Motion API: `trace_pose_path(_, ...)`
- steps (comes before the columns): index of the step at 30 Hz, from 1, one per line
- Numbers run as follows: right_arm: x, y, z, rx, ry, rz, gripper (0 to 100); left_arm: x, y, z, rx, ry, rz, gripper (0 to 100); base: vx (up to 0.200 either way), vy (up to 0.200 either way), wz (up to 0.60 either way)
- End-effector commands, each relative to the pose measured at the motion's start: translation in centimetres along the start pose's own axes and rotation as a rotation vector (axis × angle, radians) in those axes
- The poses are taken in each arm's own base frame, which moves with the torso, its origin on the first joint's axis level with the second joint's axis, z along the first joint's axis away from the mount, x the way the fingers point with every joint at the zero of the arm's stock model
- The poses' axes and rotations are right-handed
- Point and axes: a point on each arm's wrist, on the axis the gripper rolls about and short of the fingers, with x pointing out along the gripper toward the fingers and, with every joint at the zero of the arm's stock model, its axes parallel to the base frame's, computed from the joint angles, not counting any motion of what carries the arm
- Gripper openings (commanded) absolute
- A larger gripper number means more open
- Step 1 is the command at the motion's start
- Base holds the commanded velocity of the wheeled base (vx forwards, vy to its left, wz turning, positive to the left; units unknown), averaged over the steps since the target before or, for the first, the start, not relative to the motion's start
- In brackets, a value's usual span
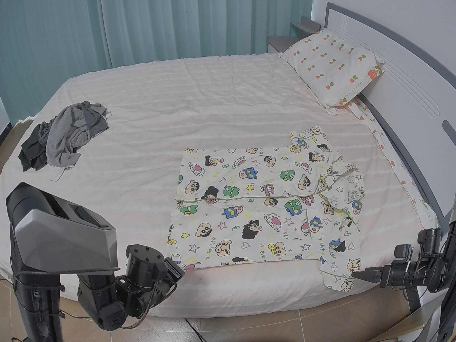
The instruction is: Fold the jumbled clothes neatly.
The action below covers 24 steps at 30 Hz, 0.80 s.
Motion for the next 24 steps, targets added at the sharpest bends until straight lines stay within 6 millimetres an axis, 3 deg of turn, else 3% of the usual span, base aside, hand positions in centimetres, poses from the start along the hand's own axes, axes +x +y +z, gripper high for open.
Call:
trace_pose_path(1,1.4,-2.1,-2.2,0.055,0.061,-0.101,100,-1.2,0.3,0.4,0.001,-0.023,-0.029,0,0.0,0.0,0.0)
trace_pose_path(14,2.2,-1.6,-2.6,0.069,0.086,0.046,100,-1.0,0.6,1.3,-0.026,-0.054,-0.026,0,0.0,0.0,0.0)
trace_pose_path(24,3.8,-2.5,-3.3,0.048,0.084,0.065,100,-0.9,0.7,1.2,-0.02,-0.049,-0.022,0,0.0,0.0,0.0)
